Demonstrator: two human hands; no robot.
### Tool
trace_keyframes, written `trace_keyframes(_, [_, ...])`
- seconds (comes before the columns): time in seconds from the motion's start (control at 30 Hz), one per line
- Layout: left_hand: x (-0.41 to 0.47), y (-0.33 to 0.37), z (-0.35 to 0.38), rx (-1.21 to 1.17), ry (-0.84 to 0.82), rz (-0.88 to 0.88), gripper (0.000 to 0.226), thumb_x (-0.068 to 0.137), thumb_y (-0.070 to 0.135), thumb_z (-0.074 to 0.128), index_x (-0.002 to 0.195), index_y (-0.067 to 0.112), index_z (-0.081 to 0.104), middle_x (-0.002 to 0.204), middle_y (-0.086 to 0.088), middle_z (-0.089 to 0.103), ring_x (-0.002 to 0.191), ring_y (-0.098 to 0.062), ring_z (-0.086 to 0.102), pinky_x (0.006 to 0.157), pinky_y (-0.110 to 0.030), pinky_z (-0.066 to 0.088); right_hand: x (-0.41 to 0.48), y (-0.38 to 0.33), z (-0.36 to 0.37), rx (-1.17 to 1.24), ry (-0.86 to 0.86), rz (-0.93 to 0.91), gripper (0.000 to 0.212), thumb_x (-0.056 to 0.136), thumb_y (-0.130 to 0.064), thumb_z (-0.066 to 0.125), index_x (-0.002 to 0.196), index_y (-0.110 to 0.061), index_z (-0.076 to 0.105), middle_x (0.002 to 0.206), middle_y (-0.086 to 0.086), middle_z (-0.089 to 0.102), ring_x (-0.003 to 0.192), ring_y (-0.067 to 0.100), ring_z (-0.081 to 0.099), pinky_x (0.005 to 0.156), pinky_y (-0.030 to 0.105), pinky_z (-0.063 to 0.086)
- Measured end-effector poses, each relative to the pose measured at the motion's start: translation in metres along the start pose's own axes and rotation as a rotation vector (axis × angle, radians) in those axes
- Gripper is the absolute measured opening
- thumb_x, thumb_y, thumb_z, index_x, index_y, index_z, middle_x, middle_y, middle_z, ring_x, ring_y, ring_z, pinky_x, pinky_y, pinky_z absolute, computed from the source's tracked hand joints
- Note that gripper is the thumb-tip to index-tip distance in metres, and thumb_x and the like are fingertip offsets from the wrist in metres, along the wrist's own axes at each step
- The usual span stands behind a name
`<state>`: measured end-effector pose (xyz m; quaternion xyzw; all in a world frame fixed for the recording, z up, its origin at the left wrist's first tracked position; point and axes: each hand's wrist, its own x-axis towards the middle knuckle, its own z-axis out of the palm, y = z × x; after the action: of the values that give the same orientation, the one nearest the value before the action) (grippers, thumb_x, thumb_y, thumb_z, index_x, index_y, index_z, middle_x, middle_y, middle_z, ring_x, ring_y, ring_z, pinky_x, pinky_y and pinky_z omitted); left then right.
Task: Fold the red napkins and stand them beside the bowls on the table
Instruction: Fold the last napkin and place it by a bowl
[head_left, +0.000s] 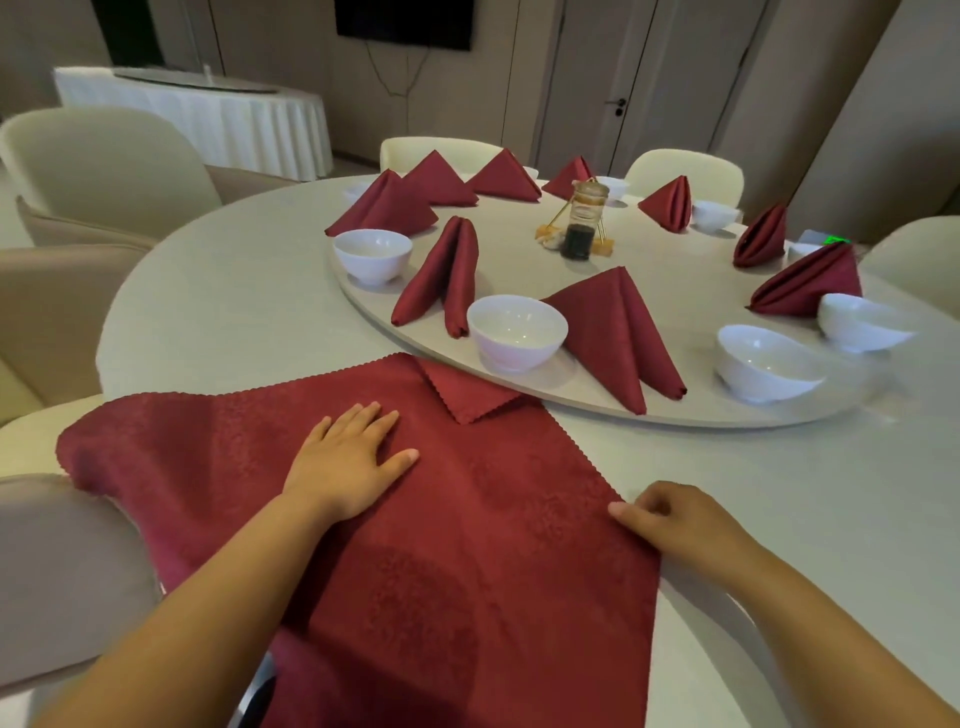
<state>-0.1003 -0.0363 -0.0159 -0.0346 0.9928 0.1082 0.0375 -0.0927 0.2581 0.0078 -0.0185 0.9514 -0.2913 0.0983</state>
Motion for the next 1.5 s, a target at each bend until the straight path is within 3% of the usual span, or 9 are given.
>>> trace_keyframes(0.13, [0.0,0.0,0.0,0.0,0.007,-0.01,0.061,0.095,0.055,0.024,0.147,0.027,0.012,0.156,0.005,0.004,0.143,-0.01,0.0,0.114,-0.031,-0.001,-0.008,-0.006,-0.005,0.326,-0.142,0.026,0.033,0.087,-0.018,0.06,0.063,-0.008,0.04,0.057,-0.001,0.04,0.04,0.0,0.039,0.041,0.01,0.03])
trace_keyframes(0.23, [0.001,-0.001,0.001,0.002,0.017,-0.014,0.061,0.094,0.055,0.025,0.147,0.027,0.012,0.156,0.005,0.004,0.143,-0.011,0.0,0.114,-0.031,-0.001,-0.013,-0.007,-0.012,0.407,-0.144,-0.077,0.03,0.087,-0.014,0.058,0.059,-0.012,0.048,0.06,-0.005,0.051,0.059,0.005,0.049,0.061,0.015,0.038])
trace_keyframes(0.53, [0.003,0.0,0.002,0.021,0.013,-0.029,0.061,0.094,0.054,0.024,0.147,0.026,0.013,0.156,0.003,0.005,0.143,-0.012,0.001,0.114,-0.032,0.0,-0.013,-0.006,-0.026,0.488,0.219,-0.11,0.026,0.085,-0.014,0.063,0.059,-0.009,0.061,0.038,-0.008,0.049,0.033,0.001,0.04,0.036,0.01,0.032])
trace_keyframes(0.63, [0.006,0.0,0.001,0.023,0.005,-0.044,0.062,0.094,0.054,0.025,0.147,0.025,0.013,0.156,0.002,0.005,0.143,-0.014,0.001,0.114,-0.033,0.001,-0.008,-0.002,-0.033,0.347,0.243,-0.11,0.028,0.084,-0.021,0.063,0.057,-0.014,0.063,0.043,-0.01,0.055,0.041,0.002,0.048,0.045,0.013,0.038])
trace_keyframes(0.83, [0.021,-0.005,-0.003,0.012,0.02,-0.116,0.062,0.095,0.053,0.025,0.147,0.022,0.014,0.156,-0.001,0.007,0.143,-0.016,0.003,0.114,-0.036,0.003,-0.014,0.01,-0.034,0.446,-0.189,-0.188,0.029,0.08,-0.025,0.07,0.077,0.003,0.064,0.073,0.001,0.061,0.075,0.011,0.054,0.075,0.024,0.043])
trace_keyframes(0.93, [0.025,-0.007,-0.003,0.006,0.041,-0.124,0.062,0.095,0.053,0.026,0.147,0.022,0.016,0.156,-0.001,0.009,0.143,-0.016,0.004,0.114,-0.036,0.003,-0.018,0.02,-0.028,0.451,-0.248,-0.18,0.06,0.059,-0.052,0.076,0.075,0.003,0.059,0.072,0.006,0.051,0.072,0.013,0.048,0.07,0.023,0.041])
trace_keyframes(1.13, [0.024,-0.008,-0.002,0.001,0.063,-0.122,0.06,0.095,0.051,0.028,0.147,0.021,0.019,0.155,-0.001,0.011,0.143,-0.016,0.006,0.114,-0.036,0.003,-0.023,0.018,-0.033,0.603,0.068,-0.137,0.021,0.084,-0.005,0.06,0.064,-0.004,0.066,0.053,-0.002,0.06,0.049,0.005,0.054,0.049,0.01,0.043])
trace_keyframes(1.33, [0.025,-0.008,-0.001,0.026,0.054,-0.112,0.061,0.095,0.051,0.025,0.147,0.021,0.016,0.156,-0.002,0.01,0.143,-0.017,0.005,0.114,-0.036,0.003,-0.016,0.024,-0.042,0.112,0.282,0.007,0.054,0.085,-0.035,0.059,0.041,-0.012,0.04,0.037,-0.008,0.034,0.04,0.01,0.033,0.046,0.023,0.027])
trace_keyframes(1.5, [0.023,-0.008,-0.001,0.009,0.085,-0.104,0.059,0.096,0.05,0.026,0.147,0.02,0.018,0.155,-0.002,0.012,0.143,-0.017,0.006,0.114,-0.036,0.003,-0.015,0.029,-0.031,-0.206,0.322,0.104,0.028,0.089,-0.04,0.051,0.07,-0.021,0.057,0.062,-0.008,0.053,0.068,0.018,0.051,0.058,0.027,0.035])
